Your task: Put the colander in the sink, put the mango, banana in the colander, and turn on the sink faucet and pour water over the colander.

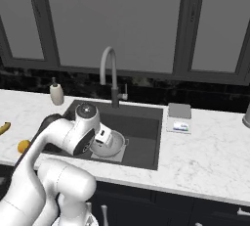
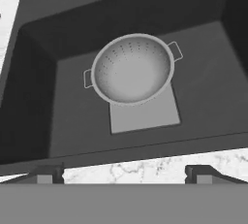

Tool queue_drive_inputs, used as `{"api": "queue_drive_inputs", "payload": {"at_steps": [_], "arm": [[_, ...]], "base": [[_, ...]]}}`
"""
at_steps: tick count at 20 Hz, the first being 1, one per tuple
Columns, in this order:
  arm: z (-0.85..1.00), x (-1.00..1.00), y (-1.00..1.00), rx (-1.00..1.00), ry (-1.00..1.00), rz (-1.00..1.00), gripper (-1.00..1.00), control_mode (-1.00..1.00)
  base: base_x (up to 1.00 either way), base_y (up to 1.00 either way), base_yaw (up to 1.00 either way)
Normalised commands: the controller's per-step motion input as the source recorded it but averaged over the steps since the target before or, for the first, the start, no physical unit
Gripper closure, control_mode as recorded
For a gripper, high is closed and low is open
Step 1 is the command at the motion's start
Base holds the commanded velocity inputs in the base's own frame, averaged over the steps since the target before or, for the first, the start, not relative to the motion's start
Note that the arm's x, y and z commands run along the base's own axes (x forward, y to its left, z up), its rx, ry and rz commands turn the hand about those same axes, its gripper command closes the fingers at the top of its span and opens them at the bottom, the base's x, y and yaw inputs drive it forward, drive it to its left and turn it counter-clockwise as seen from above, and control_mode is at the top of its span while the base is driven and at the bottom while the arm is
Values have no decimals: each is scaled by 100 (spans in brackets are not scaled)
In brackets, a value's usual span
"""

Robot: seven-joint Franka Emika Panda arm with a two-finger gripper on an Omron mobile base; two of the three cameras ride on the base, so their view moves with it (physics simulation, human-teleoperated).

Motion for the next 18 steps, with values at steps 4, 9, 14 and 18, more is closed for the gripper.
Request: {"api": "queue_drive_inputs", "payload": {"at_steps": [4, 9, 14, 18], "arm": [[43, -24, 73, -5, 0, 0, -100, -100], [46, -10, 76, -4, 0, 0, -100, -100], [33, -15, 77, -4, 1, 0, -100, -100], [10, -30, 80, -6, 4, 0, -100, -100]], "base": [[0, 0, 0], [0, 0, 0], [0, 0, 0], [0, 0, 0]]}}
